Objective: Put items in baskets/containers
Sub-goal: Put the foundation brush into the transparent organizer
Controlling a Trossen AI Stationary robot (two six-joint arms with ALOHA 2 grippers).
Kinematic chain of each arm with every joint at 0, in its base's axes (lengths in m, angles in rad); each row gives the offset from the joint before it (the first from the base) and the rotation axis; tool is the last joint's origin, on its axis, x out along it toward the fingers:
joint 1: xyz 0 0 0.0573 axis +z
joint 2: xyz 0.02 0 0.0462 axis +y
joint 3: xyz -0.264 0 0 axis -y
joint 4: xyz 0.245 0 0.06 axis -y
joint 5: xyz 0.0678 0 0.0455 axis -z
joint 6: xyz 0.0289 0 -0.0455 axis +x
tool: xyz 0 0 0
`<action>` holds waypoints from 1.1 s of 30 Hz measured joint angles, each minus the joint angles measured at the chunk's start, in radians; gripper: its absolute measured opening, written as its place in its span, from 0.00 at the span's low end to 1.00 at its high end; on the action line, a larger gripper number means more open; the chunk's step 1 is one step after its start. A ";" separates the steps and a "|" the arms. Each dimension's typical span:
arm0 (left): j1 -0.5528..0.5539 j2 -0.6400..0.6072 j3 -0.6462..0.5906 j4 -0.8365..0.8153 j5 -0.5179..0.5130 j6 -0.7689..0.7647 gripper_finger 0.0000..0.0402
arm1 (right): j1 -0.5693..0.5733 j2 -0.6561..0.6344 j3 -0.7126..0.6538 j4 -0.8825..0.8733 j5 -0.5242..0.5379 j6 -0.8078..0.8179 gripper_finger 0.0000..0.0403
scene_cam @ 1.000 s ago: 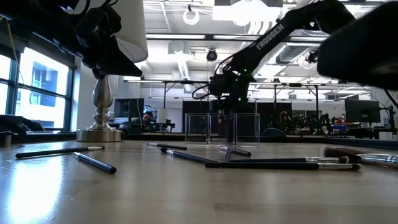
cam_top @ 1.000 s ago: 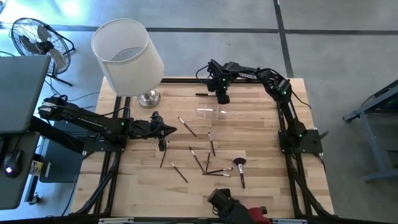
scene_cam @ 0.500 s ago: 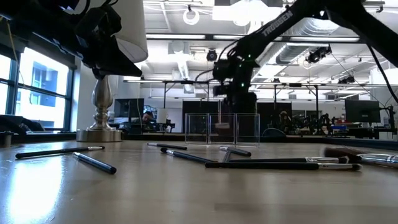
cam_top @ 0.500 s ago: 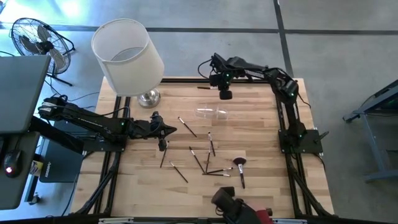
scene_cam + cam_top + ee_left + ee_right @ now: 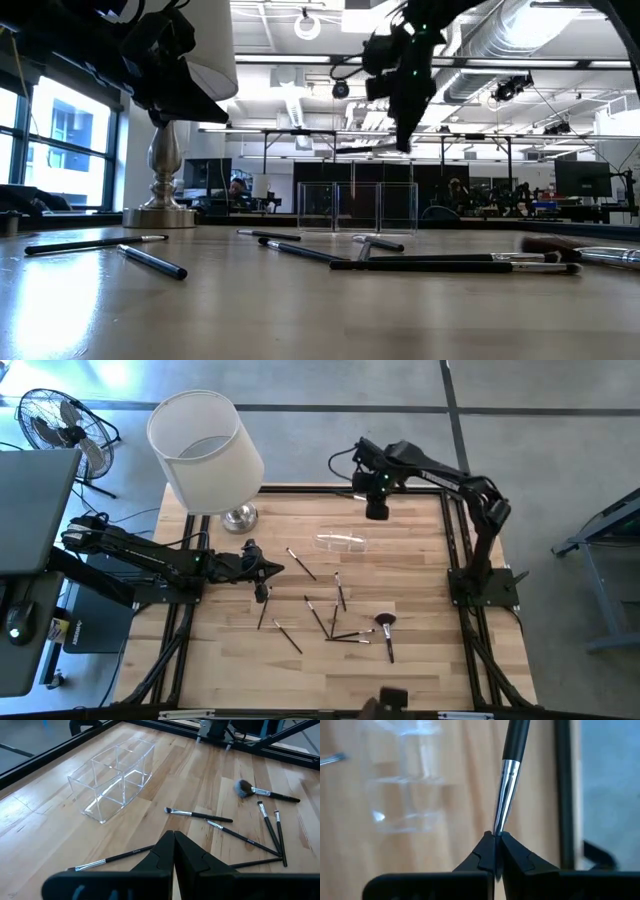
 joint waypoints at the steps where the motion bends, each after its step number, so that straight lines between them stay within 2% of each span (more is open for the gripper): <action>1: 0.000 0.000 0.000 0.000 0.000 0.000 0.00 | 0.018 -0.005 0.000 -0.026 0.000 0.016 0.01; 6: 0.000 0.000 0.000 0.000 0.008 0.000 0.00 | 0.122 -0.008 0.000 -0.104 -0.001 0.092 0.00; 13: 0.000 0.000 0.000 -0.001 0.125 0.000 0.00 | 0.222 0.003 -0.008 -0.107 -0.007 0.169 0.00; 23: 0.000 0.000 0.000 -0.004 0.153 0.000 0.00 | 0.232 0.113 -0.008 -0.093 -0.036 0.244 0.00; 33: 0.000 0.000 0.000 -0.012 0.153 0.000 0.00 | 0.227 0.125 -0.007 -0.070 -0.033 0.235 0.04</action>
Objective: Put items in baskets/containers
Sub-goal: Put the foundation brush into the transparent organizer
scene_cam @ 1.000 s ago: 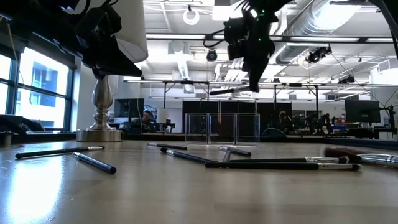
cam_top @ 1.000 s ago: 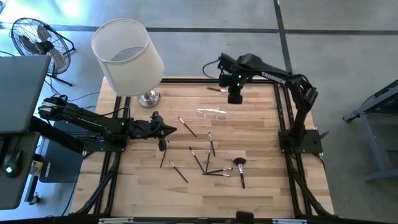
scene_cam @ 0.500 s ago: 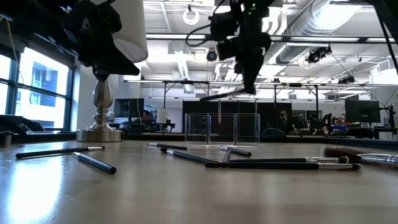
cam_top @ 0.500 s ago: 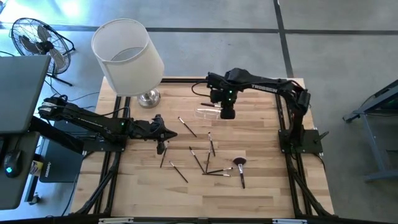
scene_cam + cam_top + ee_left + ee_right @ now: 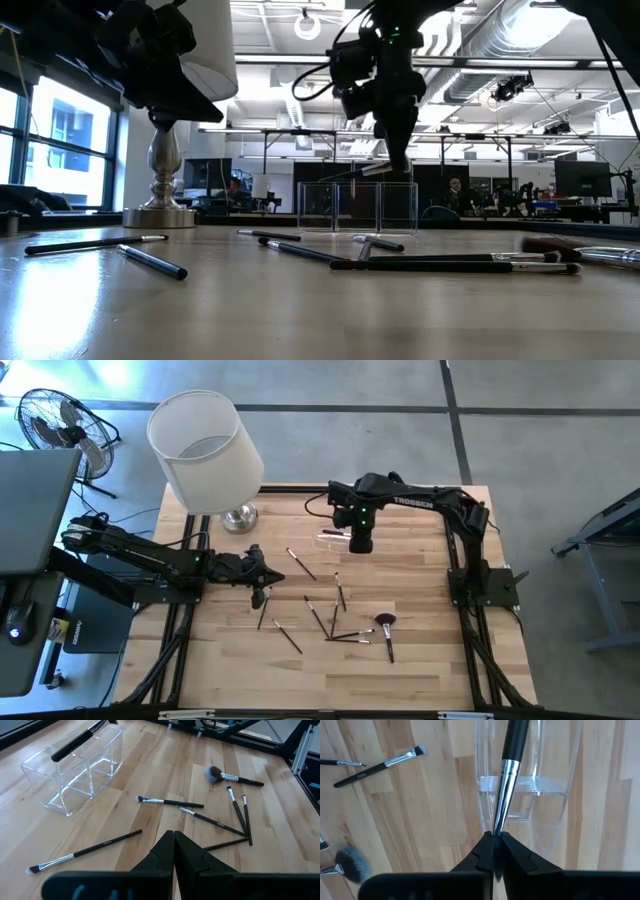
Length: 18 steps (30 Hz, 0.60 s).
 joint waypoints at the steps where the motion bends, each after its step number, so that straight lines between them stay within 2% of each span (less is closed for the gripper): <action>1: 0.000 0.000 0.000 -0.001 0.000 0.000 0.00 | -0.001 0.000 0.000 0.003 0.002 0.000 0.04; 18: 0.000 0.000 0.000 -0.003 -0.007 0.000 0.00 | 0.000 -0.001 0.001 0.021 -0.028 0.019 0.08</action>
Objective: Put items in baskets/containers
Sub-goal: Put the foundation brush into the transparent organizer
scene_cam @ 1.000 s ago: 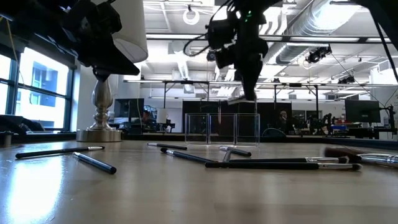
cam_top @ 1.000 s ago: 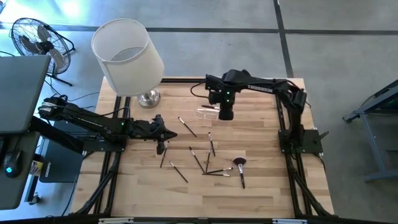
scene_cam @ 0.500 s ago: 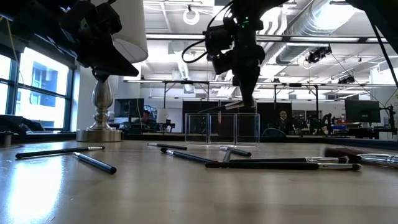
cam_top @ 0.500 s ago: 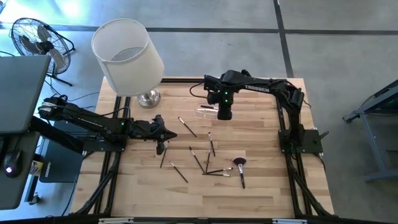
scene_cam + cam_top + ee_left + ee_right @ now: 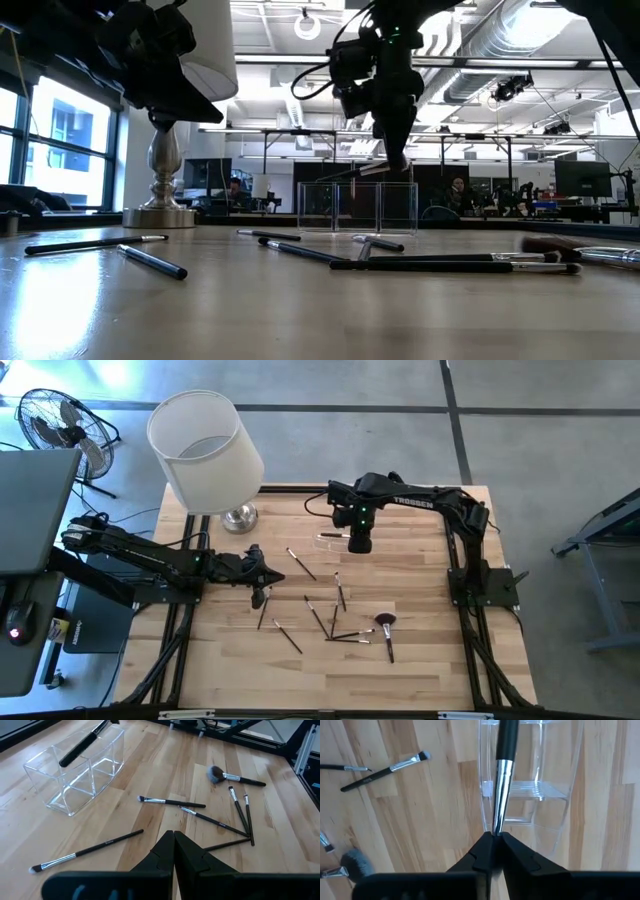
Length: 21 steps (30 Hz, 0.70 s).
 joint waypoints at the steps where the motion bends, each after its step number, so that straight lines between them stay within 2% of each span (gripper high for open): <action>1: 0.000 0.000 0.000 0.000 0.000 0.000 0.00 | 0.000 0.000 0.000 0.001 0.000 0.006 0.09; 3: 0.000 0.000 0.000 0.000 -0.007 0.000 0.00 | 0.000 0.000 0.001 0.001 0.000 0.007 0.11; 10: 0.000 0.000 0.000 0.007 -0.127 0.000 0.00 | 0.000 -0.002 0.001 0.010 0.000 0.007 0.17; 21: 0.000 0.000 0.000 0.016 -0.131 0.000 0.00 | -0.019 -0.122 0.001 0.042 0.006 0.030 0.15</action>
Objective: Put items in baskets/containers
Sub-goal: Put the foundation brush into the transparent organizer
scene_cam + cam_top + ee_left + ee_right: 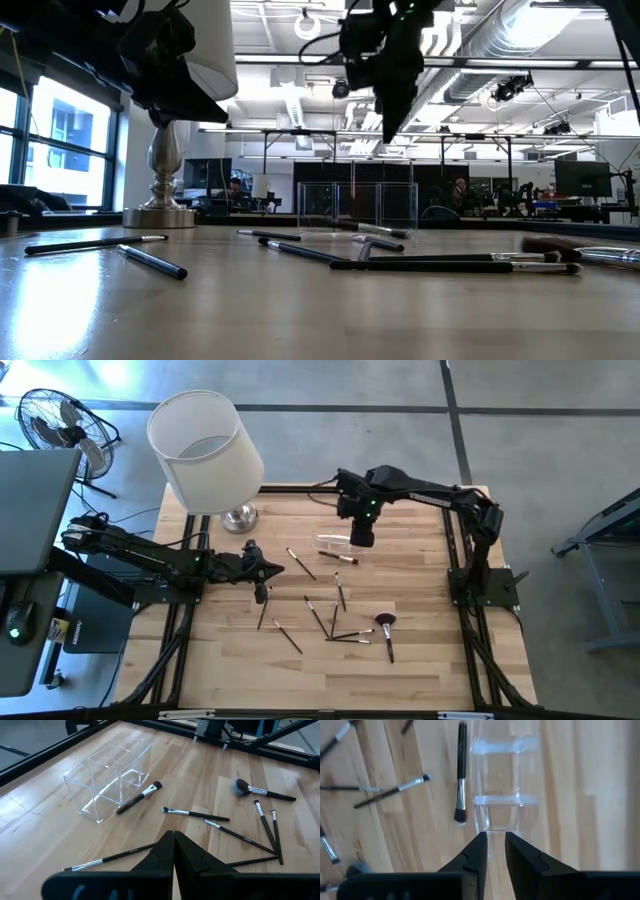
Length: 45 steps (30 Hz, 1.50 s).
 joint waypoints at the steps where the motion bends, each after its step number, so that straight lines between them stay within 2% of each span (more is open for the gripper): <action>1: 0.000 0.000 0.000 0.000 0.000 0.000 0.00 | -0.001 -0.015 0.000 -0.001 -0.005 0.020 0.14; 6: 0.000 0.000 0.000 0.006 0.000 -0.001 0.00 | 0.023 -0.110 0.000 -0.037 -0.010 0.146 0.08; 10: 0.000 0.000 0.000 0.010 -0.004 -0.003 0.00 | 0.092 -0.181 0.000 -0.077 -0.001 0.211 0.01; 15: 0.000 0.000 0.000 0.009 -0.043 0.000 0.03 | 0.248 -0.292 -0.048 -0.041 0.148 0.335 0.01; 19: 0.000 0.000 0.000 0.007 -0.043 0.000 0.10 | 0.360 -0.452 -0.302 0.199 0.211 0.452 0.01; 24: 0.000 0.000 0.000 0.007 -0.043 0.000 0.18 | 0.458 -0.643 -0.743 0.725 0.196 0.519 0.01; 28: 0.000 0.000 0.000 0.007 -0.043 0.000 0.22 | 0.519 -0.699 -1.049 1.151 0.206 0.516 0.01; 31: 0.000 0.000 0.000 0.007 -0.043 0.000 0.22 | 0.544 -0.697 -1.220 1.348 0.223 0.521 0.00; 34: 0.000 0.000 0.000 0.007 -0.043 -0.002 0.22 | 0.558 -0.690 -1.338 1.472 0.296 0.509 0.01; 39: 0.000 0.000 0.000 0.007 -0.043 -0.036 0.22 | 0.535 -0.690 -1.447 1.567 0.412 0.454 0.02; 43: 0.000 0.000 0.000 0.007 -0.043 -0.056 0.22 | 0.507 -0.667 -1.519 1.643 0.537 0.567 0.06; 45: 0.000 0.000 0.000 0.006 -0.043 -0.056 0.22 | 0.497 -0.634 -1.552 1.715 0.566 0.631 0.10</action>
